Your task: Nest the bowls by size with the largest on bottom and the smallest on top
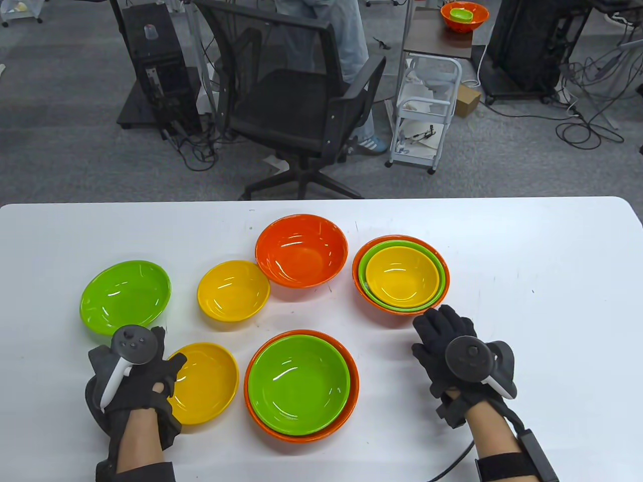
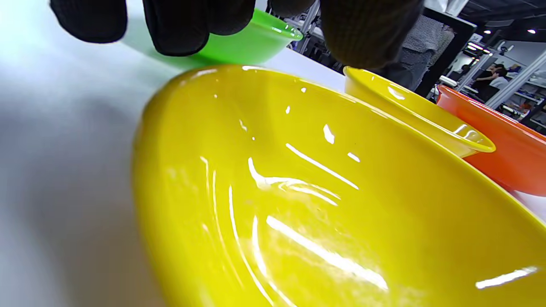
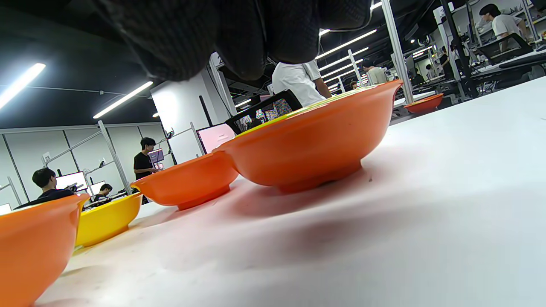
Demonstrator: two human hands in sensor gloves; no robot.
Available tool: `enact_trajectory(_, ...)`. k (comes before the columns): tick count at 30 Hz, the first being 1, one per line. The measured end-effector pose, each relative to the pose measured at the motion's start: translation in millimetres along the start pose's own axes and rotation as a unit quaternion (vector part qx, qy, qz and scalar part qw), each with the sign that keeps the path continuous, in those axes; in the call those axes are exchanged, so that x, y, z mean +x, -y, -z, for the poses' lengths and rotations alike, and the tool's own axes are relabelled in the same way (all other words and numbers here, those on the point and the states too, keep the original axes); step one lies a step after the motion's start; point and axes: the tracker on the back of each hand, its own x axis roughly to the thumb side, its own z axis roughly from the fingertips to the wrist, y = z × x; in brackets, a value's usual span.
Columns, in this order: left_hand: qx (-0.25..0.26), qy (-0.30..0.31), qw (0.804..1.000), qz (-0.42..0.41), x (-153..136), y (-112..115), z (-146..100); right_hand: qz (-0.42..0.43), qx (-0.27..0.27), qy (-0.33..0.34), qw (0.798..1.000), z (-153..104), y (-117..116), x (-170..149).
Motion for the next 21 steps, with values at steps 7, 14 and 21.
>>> enact_trajectory(7, -0.020, -0.019, 1.000, 0.005, -3.7, 6.1, 6.8, 0.001, 0.001, -0.004, 1.000, -0.2, 0.1, -0.8)
enact_trajectory(14, -0.036, -0.022, 0.999, -0.010, -5.7, 10.9, 11.0, -0.003, 0.011, -0.007, 1.000, -0.1, -2.3, -1.4)
enact_trajectory(21, -0.038, -0.018, 0.999, -0.024, -10.7, 15.2, 15.4, -0.007, 0.017, -0.006, 1.000, 0.7, -4.1, -0.4)
